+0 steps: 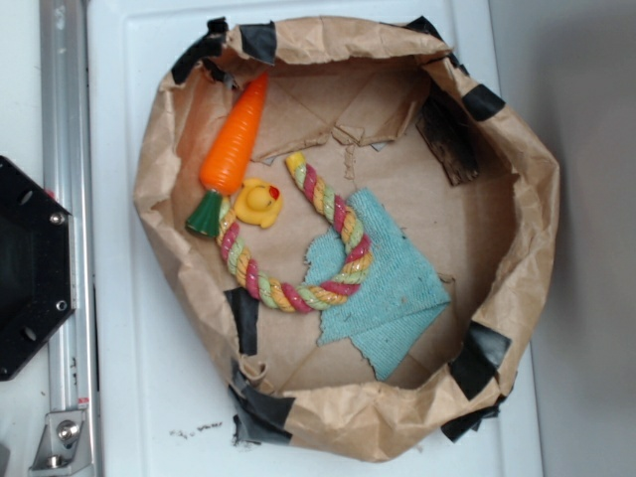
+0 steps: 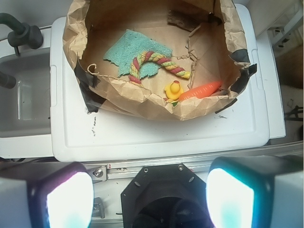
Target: Grab the blue cloth.
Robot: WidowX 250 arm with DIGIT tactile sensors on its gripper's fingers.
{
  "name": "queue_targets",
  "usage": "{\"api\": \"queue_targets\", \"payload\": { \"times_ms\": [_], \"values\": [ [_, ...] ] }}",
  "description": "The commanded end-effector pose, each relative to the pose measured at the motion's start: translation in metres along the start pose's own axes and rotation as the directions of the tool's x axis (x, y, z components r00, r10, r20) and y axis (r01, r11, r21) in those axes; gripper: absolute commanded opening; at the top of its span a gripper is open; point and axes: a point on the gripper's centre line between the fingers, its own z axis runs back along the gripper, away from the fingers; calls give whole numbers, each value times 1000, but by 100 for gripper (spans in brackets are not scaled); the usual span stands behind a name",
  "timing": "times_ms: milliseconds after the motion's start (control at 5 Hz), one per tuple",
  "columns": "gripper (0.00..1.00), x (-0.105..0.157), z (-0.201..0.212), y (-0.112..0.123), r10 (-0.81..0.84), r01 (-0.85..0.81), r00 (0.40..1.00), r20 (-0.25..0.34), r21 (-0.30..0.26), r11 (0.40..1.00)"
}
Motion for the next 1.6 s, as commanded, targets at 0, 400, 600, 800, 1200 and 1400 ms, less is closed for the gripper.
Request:
{"api": "queue_targets", "payload": {
  "times_ms": [0, 400, 600, 800, 1200, 1400],
  "values": [
    [100, 0, 0, 0, 0, 0, 1000, 0, 0, 1000],
    [100, 90, -94, 5, -28, 27, 1000, 5, 39, 999],
    [100, 135, -127, 0, -59, 59, 998, -12, 36, 998],
    [100, 148, -157, -2, -84, 86, 995, -46, 52, 995],
    [100, 155, -202, -8, -159, 160, 986, -44, 40, 986],
    [100, 137, -234, -4, -179, 180, 982, -57, -1, 984]
  ]
}}
